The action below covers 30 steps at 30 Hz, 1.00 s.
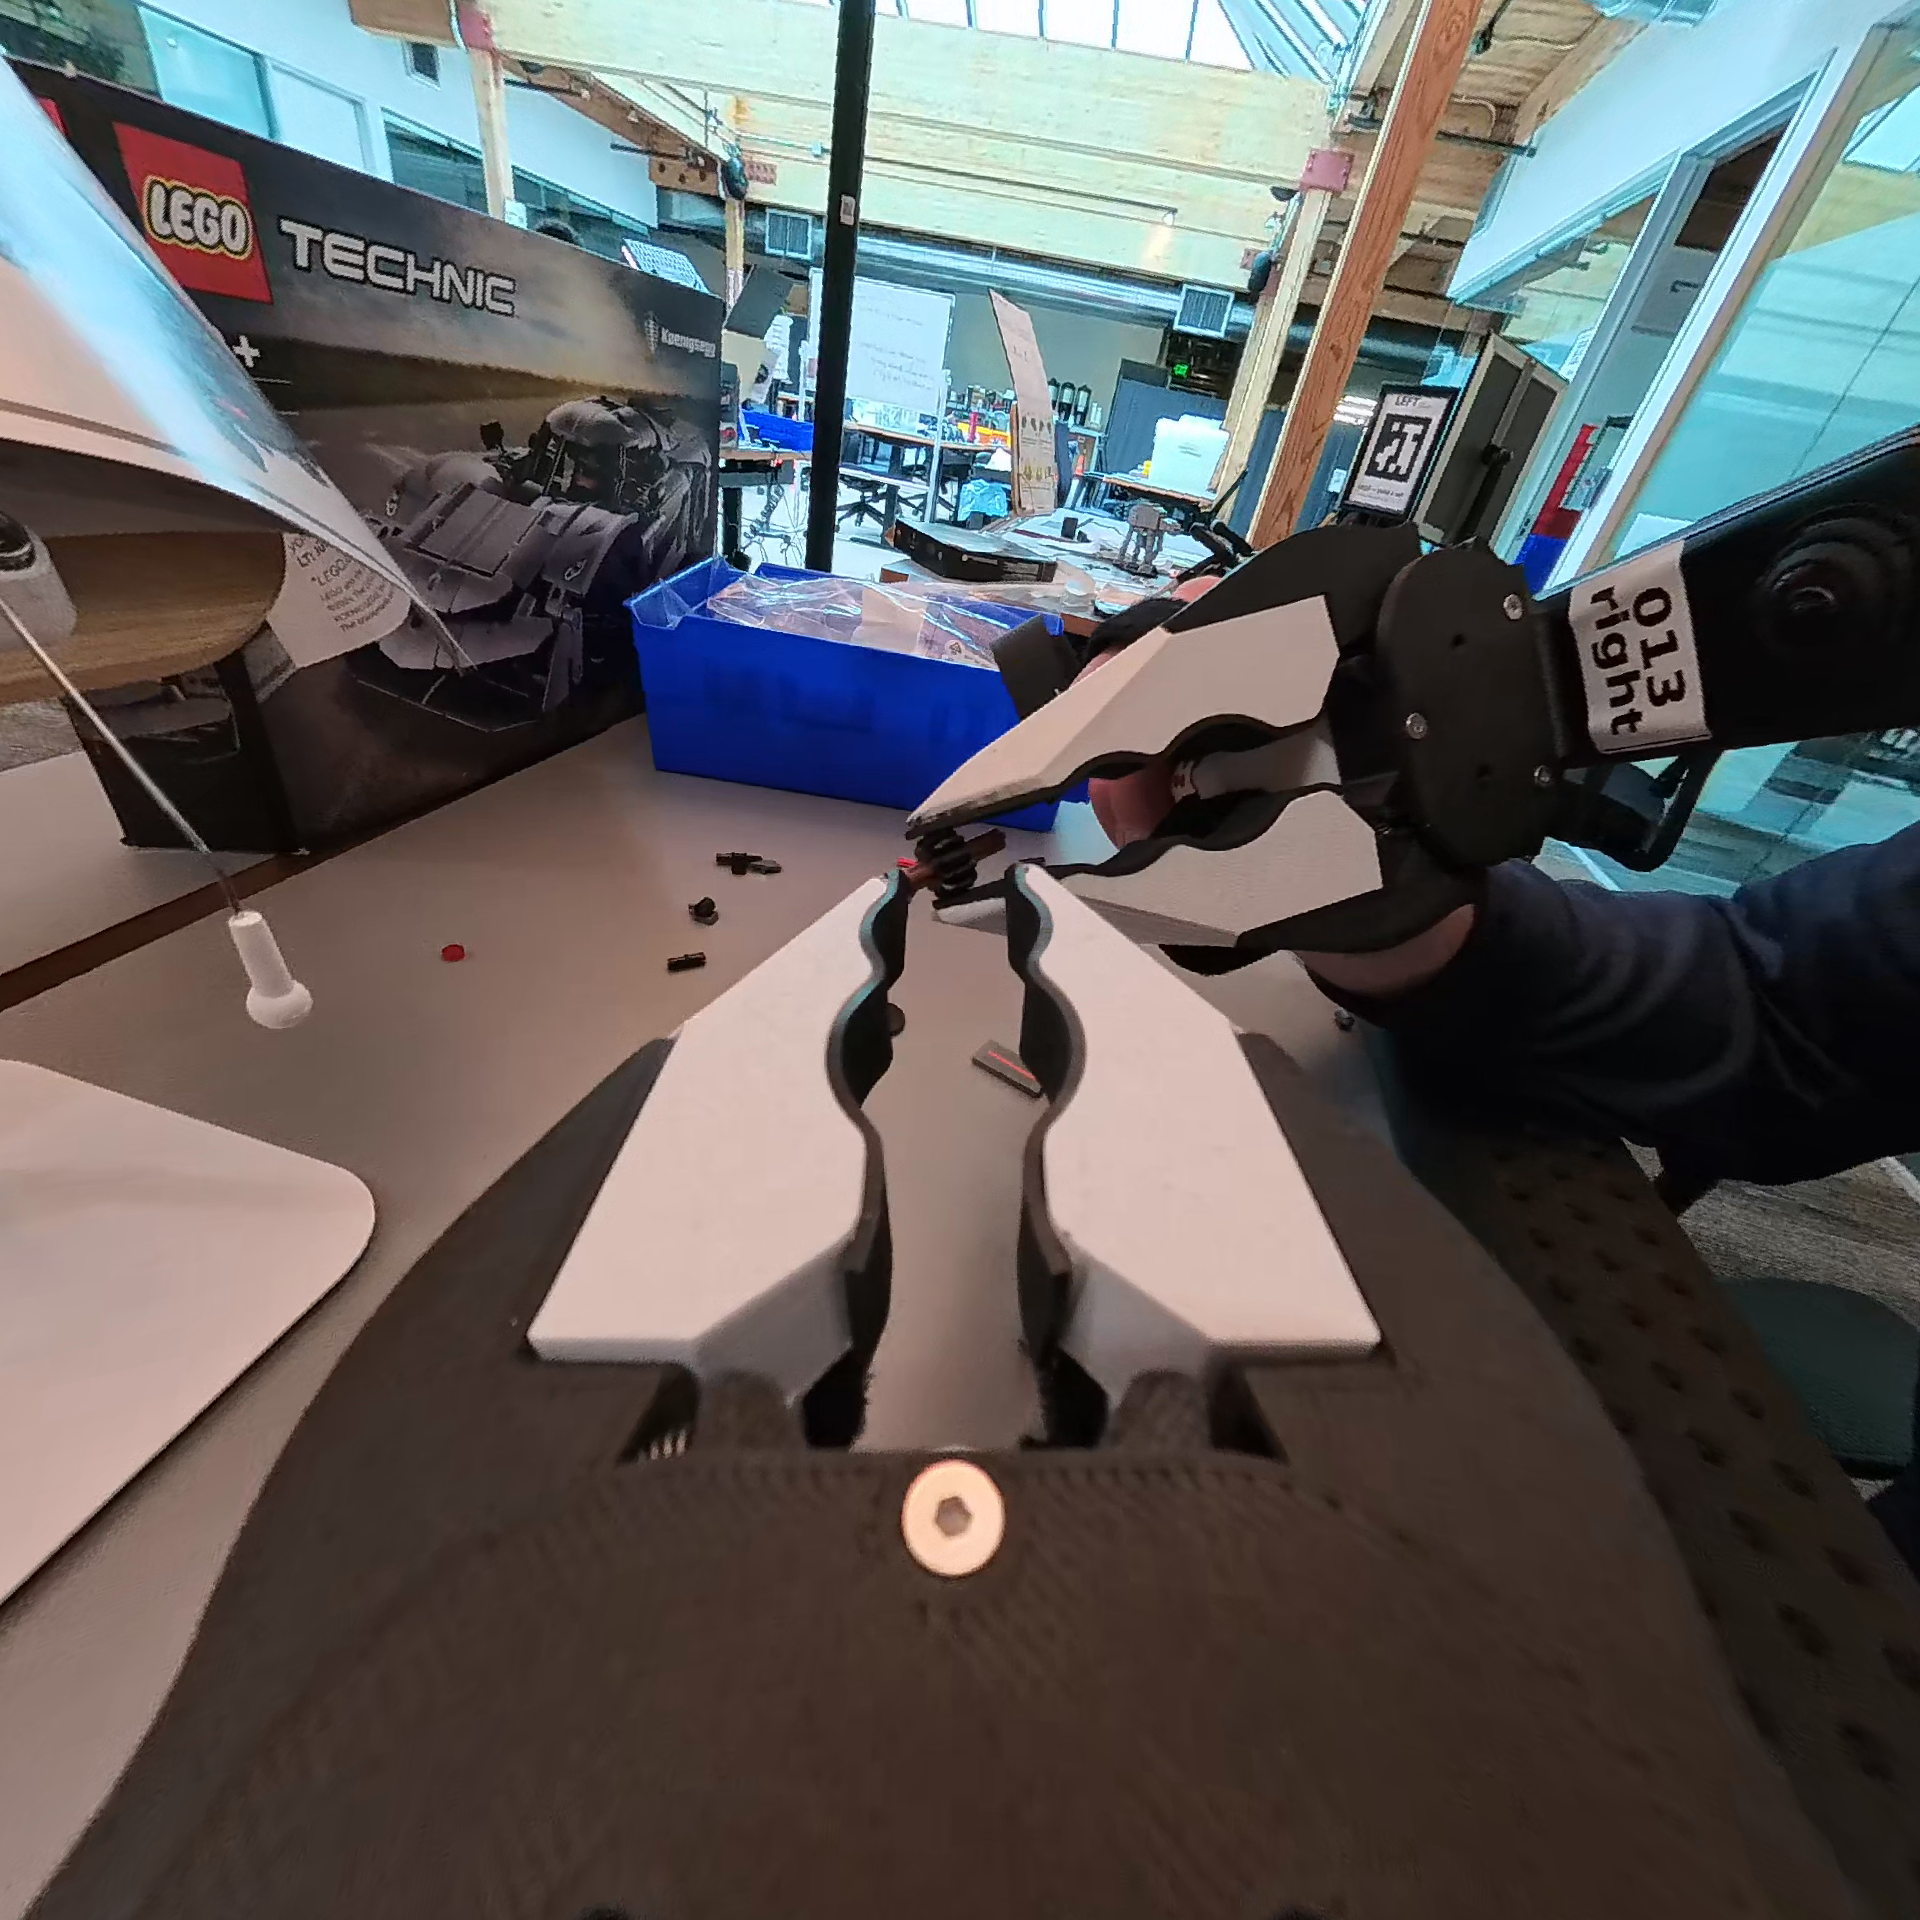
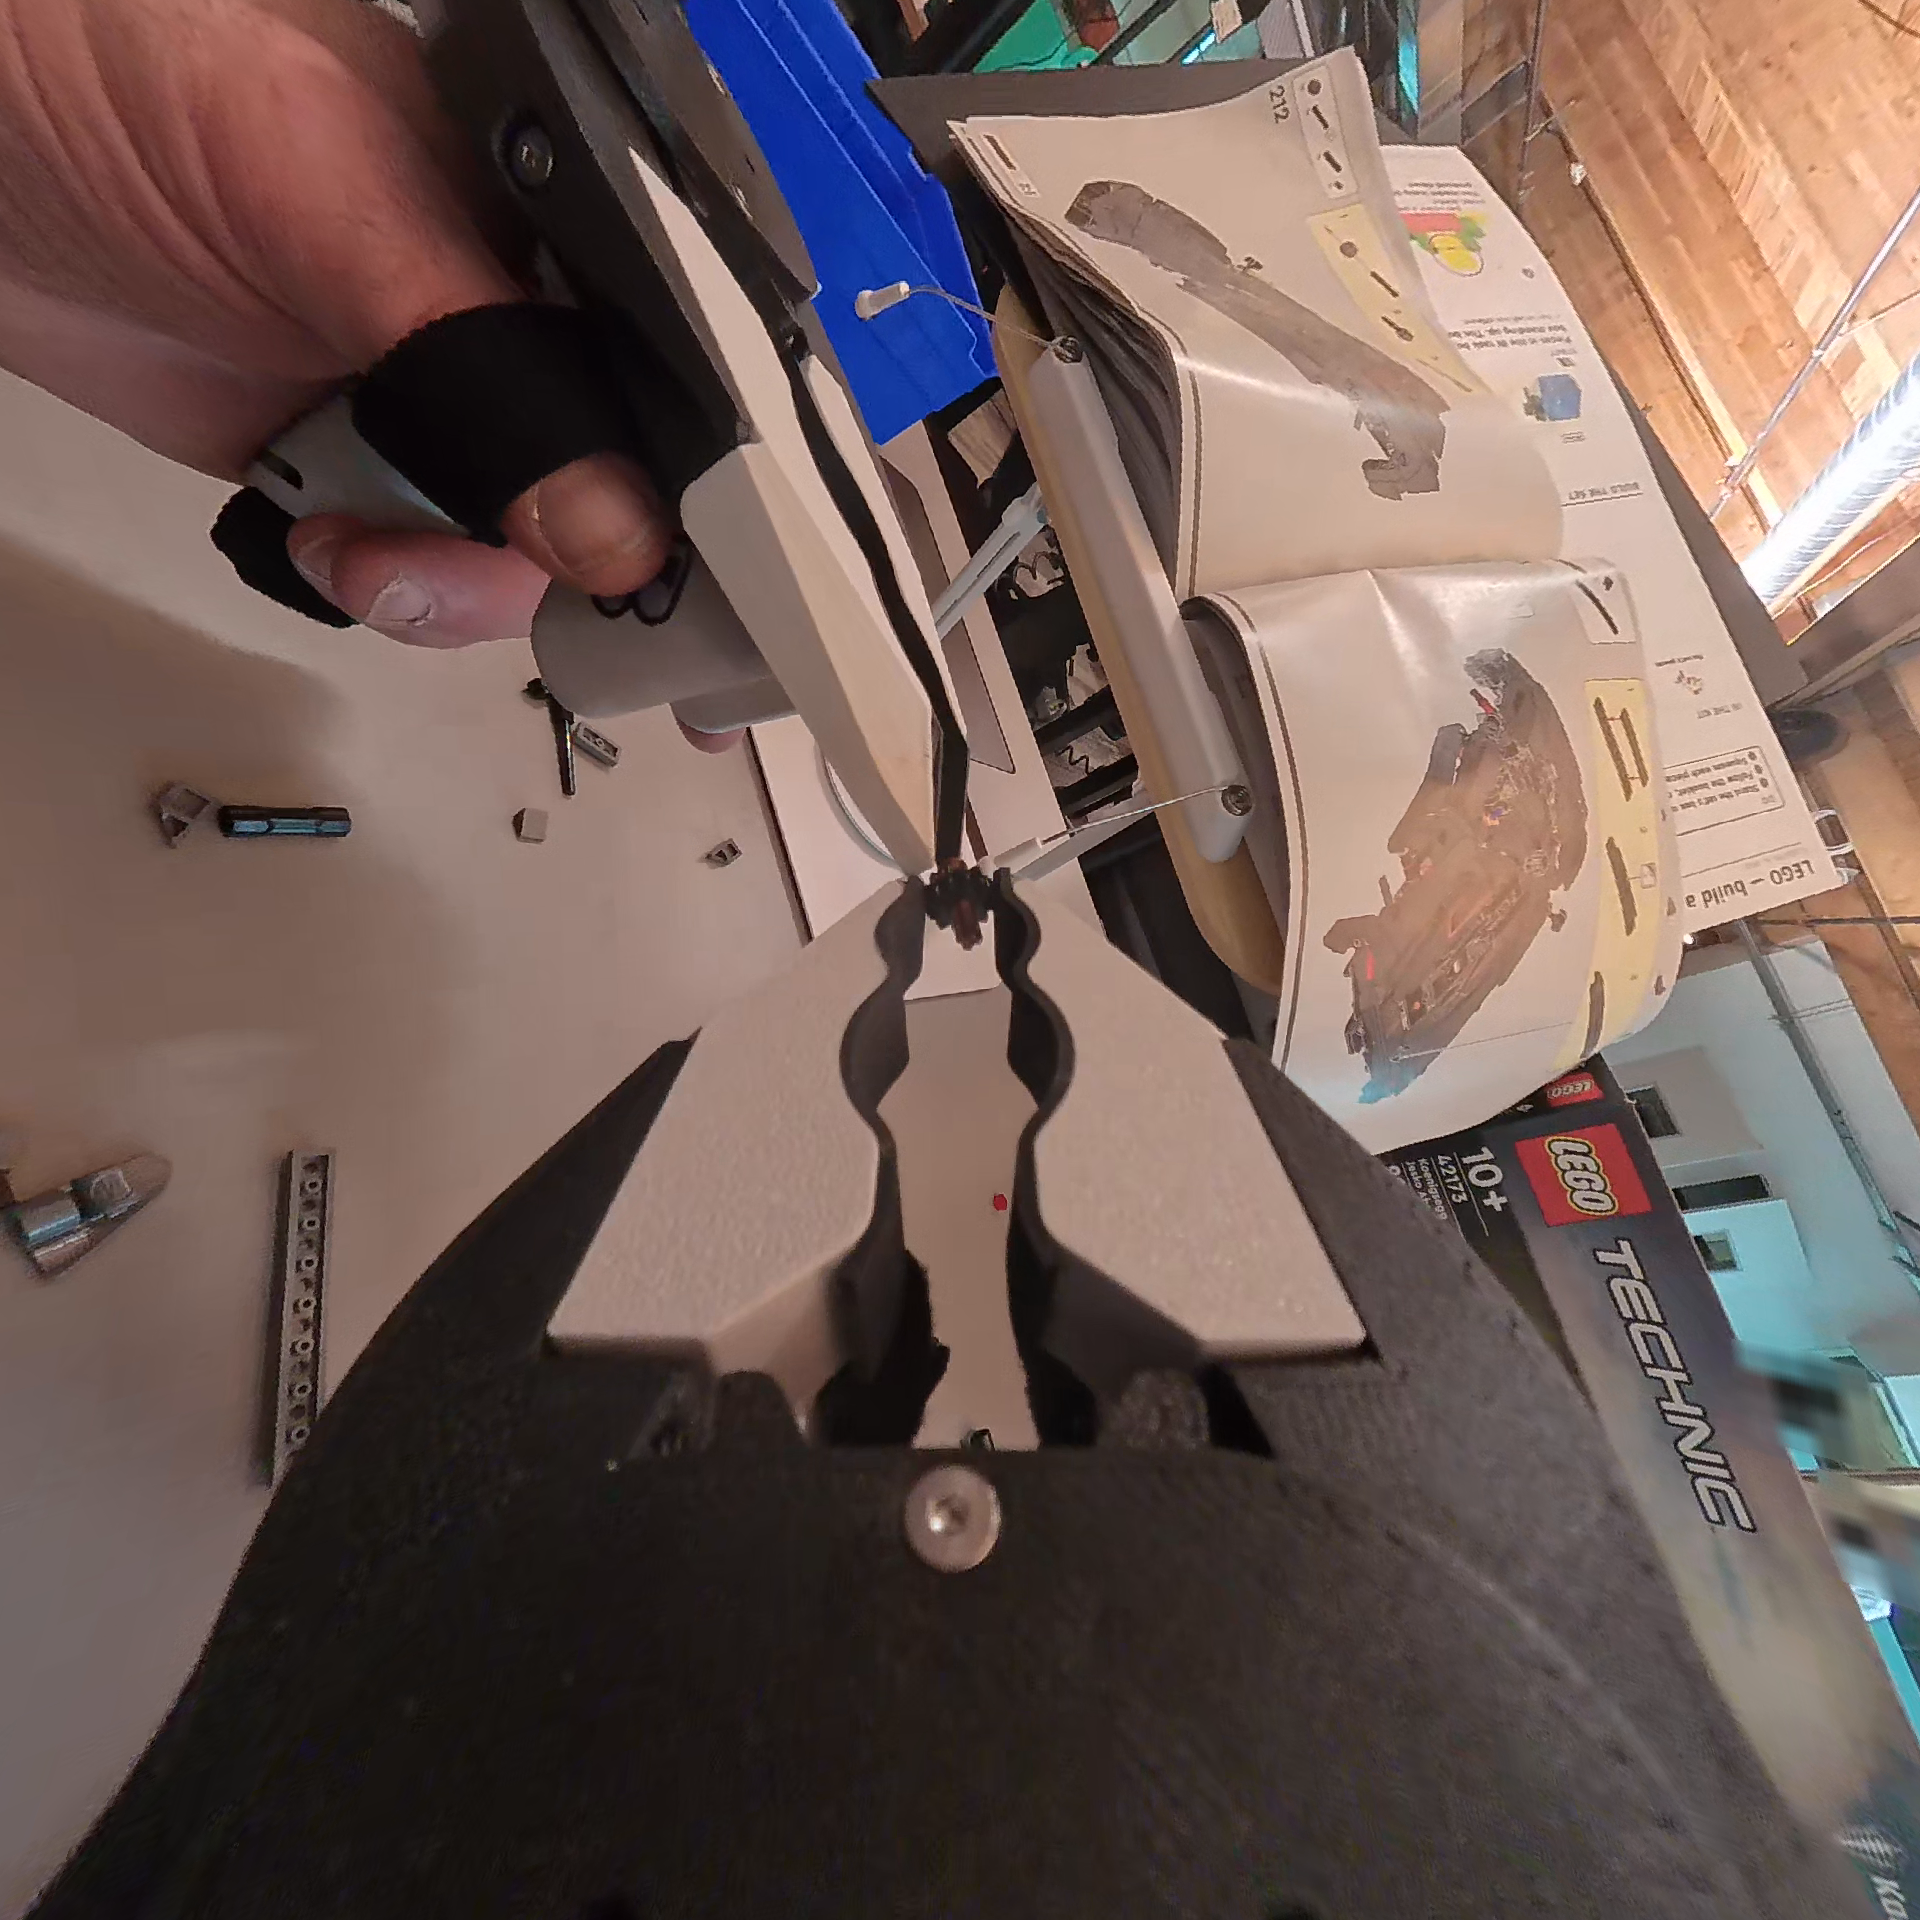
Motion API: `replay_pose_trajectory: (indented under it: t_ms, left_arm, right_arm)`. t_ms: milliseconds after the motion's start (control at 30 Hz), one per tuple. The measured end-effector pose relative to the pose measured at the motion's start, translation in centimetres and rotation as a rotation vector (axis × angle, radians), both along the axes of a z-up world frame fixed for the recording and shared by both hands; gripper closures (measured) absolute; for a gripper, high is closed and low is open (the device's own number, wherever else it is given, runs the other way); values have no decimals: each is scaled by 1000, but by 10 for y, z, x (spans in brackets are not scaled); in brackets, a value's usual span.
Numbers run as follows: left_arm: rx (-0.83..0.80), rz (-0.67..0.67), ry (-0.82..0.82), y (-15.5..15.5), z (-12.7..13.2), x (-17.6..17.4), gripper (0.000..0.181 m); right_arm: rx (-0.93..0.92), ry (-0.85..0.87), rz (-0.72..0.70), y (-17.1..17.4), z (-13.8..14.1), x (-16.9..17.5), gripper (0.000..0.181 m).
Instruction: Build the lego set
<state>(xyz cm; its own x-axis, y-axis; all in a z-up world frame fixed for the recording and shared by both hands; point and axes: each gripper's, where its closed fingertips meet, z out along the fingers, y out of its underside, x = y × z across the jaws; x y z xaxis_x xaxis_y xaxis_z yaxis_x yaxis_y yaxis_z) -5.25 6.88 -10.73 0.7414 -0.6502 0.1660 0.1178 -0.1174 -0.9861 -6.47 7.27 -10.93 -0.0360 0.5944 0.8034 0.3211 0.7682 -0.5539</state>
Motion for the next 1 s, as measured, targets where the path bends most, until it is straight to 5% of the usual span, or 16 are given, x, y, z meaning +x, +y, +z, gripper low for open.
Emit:
replay_pose_trajectory:
  t_ms: [1000]
  left_arm:
    - [15, 65, 58, 4, 1, -4, 163]
  right_arm:
    - [36, 29, -20, 2, 2, -1, 170]
